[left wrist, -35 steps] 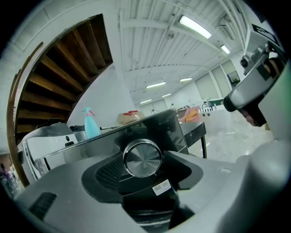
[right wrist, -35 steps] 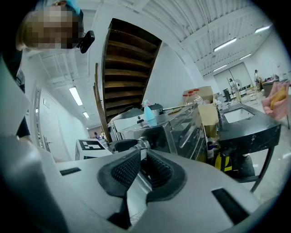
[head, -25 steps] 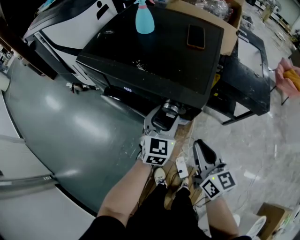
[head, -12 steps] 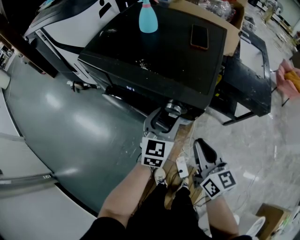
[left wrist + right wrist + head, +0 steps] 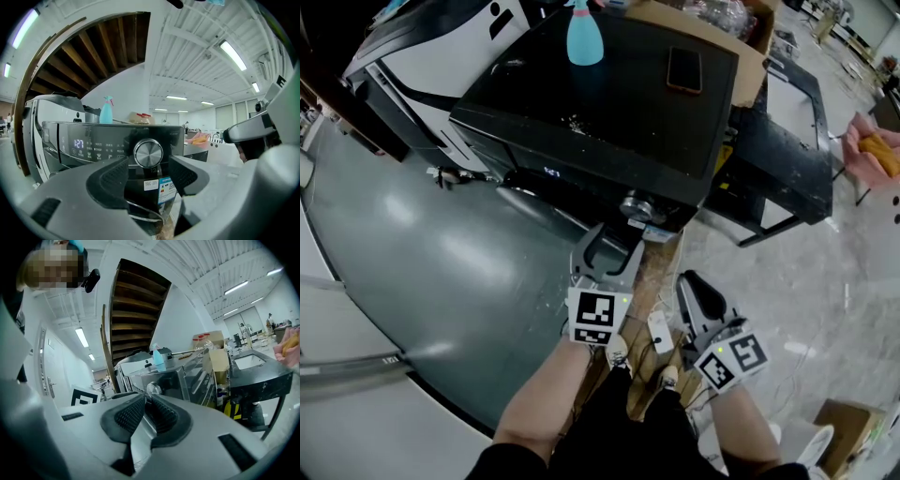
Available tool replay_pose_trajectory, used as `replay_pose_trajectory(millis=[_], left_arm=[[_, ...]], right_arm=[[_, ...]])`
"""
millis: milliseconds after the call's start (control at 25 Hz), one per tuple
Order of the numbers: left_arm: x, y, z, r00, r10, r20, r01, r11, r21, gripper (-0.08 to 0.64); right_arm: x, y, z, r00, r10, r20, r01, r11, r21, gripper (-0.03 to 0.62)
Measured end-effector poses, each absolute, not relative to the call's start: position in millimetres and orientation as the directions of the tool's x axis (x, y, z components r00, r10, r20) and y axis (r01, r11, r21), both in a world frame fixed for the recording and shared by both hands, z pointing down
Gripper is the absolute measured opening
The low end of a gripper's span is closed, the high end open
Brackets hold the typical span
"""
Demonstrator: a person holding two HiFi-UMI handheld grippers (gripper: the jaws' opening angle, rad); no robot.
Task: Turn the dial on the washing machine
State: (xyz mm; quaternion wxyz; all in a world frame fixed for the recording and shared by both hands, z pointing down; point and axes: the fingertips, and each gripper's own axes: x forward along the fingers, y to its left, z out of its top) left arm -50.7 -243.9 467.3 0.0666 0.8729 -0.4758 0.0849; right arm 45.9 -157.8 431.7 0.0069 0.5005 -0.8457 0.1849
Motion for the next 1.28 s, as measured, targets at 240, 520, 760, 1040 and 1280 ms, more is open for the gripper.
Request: replay_pose_trajectory(millis=[240,520,760,1040,1280], left_arm=[[-54,-210,457,0.503,-0.843,0.190,-0.860,-0.510,0.013,0.264],[-53,-136,461,0.443,-0.874,0.199,-0.889,-0.457,-0.029,0.253],[-44,-33,478,0.355,-0.914,0.198,-0.925,-0.374,-0.067,0.131],[4,96,486,0.309,-0.922,0.233,-0.947,-0.321,-0.012,0.014],[35,175,446,0.331,-0.920,0.212,-0.940,-0.341,-0.012,0.005]], right_arm=[[45,-135,428,-0.534,-0.824,0.189,-0.832,0.472,-0.293,0.043],[51,-82,425,-0.602,-0.789,0.124,-0.783,0.553,-0.286,0.043],[65,0,434,-0.675,-0.736,0.054,-0.718,0.639,-0.275,0.041],[109,114,433,-0.706,-0.707,0.041,-0.697,0.682,-0.221,0.032],[135,180,403,-0.697,-0.716,0.027,-0.708,0.682,-0.183,0.000]])
